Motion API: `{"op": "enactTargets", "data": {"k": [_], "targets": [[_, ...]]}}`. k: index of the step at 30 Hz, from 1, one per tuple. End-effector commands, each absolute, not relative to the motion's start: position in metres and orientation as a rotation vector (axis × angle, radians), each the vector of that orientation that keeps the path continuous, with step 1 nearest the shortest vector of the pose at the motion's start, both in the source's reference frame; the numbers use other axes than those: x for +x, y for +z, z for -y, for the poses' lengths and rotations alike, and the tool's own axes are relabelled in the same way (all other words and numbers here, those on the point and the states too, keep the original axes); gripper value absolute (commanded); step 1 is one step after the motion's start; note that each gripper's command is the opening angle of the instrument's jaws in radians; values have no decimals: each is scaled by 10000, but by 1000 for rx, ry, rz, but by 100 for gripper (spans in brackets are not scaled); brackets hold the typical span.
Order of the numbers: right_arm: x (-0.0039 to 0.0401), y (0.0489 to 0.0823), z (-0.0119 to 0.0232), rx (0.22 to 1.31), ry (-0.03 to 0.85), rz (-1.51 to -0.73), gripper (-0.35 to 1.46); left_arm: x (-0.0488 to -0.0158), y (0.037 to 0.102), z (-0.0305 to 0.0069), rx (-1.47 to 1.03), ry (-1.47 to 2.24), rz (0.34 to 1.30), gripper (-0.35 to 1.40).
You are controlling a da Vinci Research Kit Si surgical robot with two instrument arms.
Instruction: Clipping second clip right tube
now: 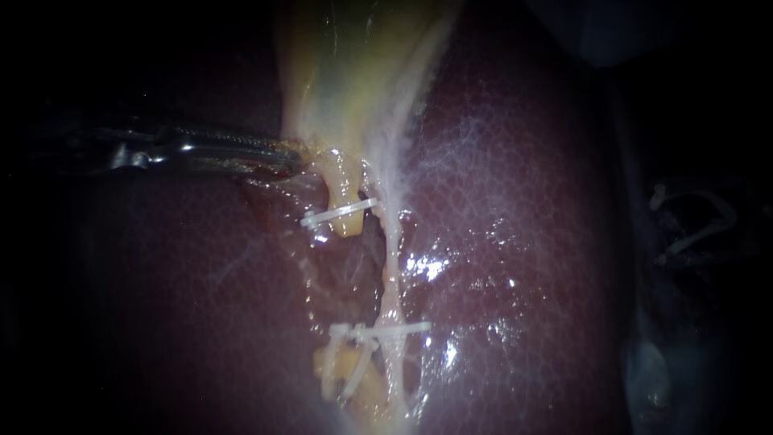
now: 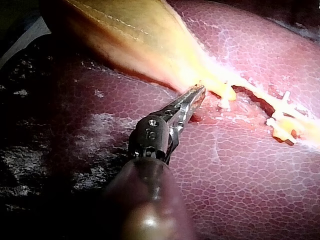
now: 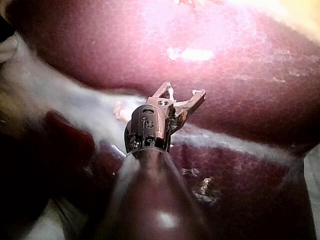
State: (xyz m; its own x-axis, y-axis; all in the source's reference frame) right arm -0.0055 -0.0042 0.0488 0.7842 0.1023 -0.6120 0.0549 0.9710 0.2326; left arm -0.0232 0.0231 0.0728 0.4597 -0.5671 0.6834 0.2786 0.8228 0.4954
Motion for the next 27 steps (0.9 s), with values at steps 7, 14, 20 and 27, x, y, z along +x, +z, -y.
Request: {"op": "enactTargets", "data": {"k": [7,14,20,27], "targets": [[-55,489,41,244,25,-671,50,-229,723,-231,338,-531,962,-35],[-55,490,41,244,25,-671,50,-209,703,-246,325,-548,982,-35],[-55,490,41,244,26,-671,50,-187,683,-265,302,-579,1017,-35],[-53,490,41,241,29,-675,50,-174,673,-276,284,-601,1030,-35]]}}
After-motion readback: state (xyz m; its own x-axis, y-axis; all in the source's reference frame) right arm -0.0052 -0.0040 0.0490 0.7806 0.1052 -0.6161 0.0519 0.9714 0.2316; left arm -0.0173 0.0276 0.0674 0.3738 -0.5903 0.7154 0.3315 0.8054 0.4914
